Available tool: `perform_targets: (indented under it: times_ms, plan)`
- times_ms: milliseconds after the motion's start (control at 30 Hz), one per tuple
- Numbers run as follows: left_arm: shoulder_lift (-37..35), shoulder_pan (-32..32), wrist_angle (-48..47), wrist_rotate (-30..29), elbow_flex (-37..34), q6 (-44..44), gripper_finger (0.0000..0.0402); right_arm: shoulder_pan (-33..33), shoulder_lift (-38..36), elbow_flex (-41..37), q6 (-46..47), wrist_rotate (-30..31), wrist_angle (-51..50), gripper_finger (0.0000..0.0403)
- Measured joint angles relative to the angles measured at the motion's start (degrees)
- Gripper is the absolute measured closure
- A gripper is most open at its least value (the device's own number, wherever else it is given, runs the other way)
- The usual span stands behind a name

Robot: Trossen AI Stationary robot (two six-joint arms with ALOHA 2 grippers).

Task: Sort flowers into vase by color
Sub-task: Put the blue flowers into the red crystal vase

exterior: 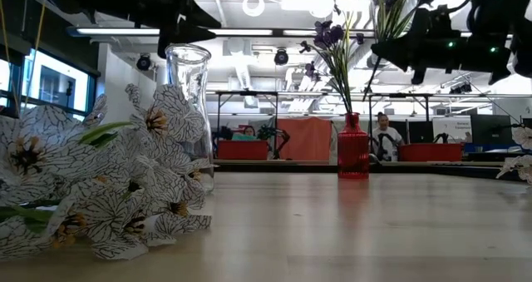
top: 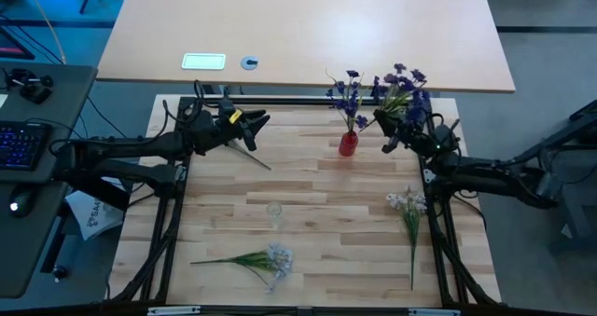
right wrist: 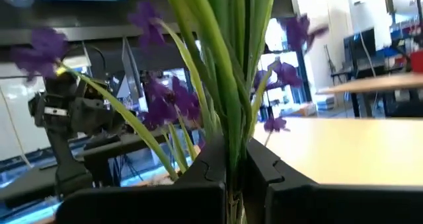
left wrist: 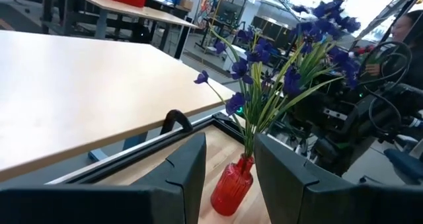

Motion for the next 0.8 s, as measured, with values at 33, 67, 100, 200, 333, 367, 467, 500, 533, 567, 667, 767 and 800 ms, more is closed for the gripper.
perform_targets:
  times_ms: [33,67,100,200,333,367,467,500,533,567,667,767,800]
  plan:
    - [0.0,0.0,-0.3,0.0,0.0,0.0,0.0287,0.2,1.0,0.1,0.6,-0.1,0.0,0.0402]
    - [0.0,0.0,-0.5,-0.1,0.0,0.0,0.0287,0.6,1.9,0.3,0.7,0.0,-0.1,0.0402]
    - [0.0,0.0,-0.7,-0.1,0.0,0.0,0.0287,1.1,2.9,0.5,0.5,-0.1,-0.1,0.0402]
    - [0.0,0.0,-0.7,-0.1,0.0,0.0,0.0287,2.3,5.0,2.2,-1.7,-0.2,-0.1,0.0402]
    - [0.0,0.0,-0.7,0.0,0.0,0.0,0.0287,2.8,6.7,4.5,-3.4,-0.3,-0.1,0.0402]
    - [0.0,0.0,-0.7,0.0,0.0,0.0,0.0287,2.8,7.1,4.9,-3.4,-0.4,-0.2,0.0402]
    - [0.0,0.0,-0.8,0.0,0.0,0.0,0.0287,2.8,8.1,5.5,-4.7,-0.5,-2.6,0.0402]
    - [0.0,0.0,-0.8,0.0,0.0,0.0,0.0287,2.8,8.5,5.6,-4.8,-0.5,-2.9,0.0402]
    - [0.0,0.0,-0.8,0.0,0.0,0.0,0.0287,2.8,8.9,5.6,-4.8,-0.5,-3.1,0.0402]
    - [0.0,0.0,-0.9,0.0,0.0,0.0,0.0287,2.8,9.3,5.6,-4.8,-0.5,-3.1,0.0402]
    - [0.0,0.0,-1.5,0.0,0.0,0.6,0.0287,2.8,10.5,5.6,-4.7,-0.5,-3.5,0.0402]
    - [0.0,0.0,-2.0,0.1,0.0,2.4,0.0287,2.8,11.4,5.6,-4.8,-0.6,-4.8,0.0402]
    - [0.0,0.0,-1.9,0.1,0.0,2.7,0.0287,2.8,11.7,5.6,-4.8,-0.6,-5.5,0.0399]
